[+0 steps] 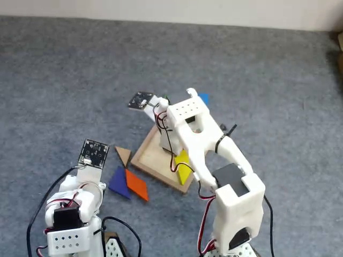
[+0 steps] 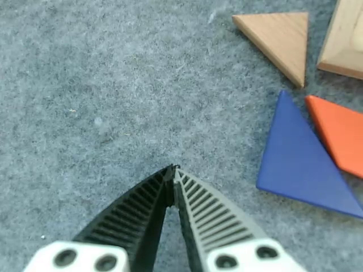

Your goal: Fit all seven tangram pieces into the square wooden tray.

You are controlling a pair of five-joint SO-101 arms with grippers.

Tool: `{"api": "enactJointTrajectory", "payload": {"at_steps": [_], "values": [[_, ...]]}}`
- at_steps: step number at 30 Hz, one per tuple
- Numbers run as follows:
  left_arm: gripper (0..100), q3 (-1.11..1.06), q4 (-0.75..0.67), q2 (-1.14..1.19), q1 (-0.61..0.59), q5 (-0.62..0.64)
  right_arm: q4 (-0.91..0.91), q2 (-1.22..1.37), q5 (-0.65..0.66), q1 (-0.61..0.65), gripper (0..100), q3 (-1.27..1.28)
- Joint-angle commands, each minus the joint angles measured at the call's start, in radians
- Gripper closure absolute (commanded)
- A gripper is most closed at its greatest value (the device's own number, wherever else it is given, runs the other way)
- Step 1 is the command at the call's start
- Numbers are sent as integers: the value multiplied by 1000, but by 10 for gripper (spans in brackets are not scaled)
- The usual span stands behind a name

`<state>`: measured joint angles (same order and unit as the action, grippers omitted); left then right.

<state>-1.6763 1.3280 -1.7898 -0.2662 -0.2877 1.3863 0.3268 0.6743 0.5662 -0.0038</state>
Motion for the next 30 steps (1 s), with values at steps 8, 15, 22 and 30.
{"api": "enactJointTrajectory", "payload": {"at_steps": [8,15,22,30], "values": [[995,-21,9,-30,-16,-9,10,-74,2,1,641,-13],[995,-21,9,-30,-16,-9,10,-71,0,-22,817,-59],[995,-21,9,-30,-16,-9,7,-79,-14,-50,919,-87],[995,-21,9,-30,-16,-9,-219,-71,-292,-93,904,-219]]}}
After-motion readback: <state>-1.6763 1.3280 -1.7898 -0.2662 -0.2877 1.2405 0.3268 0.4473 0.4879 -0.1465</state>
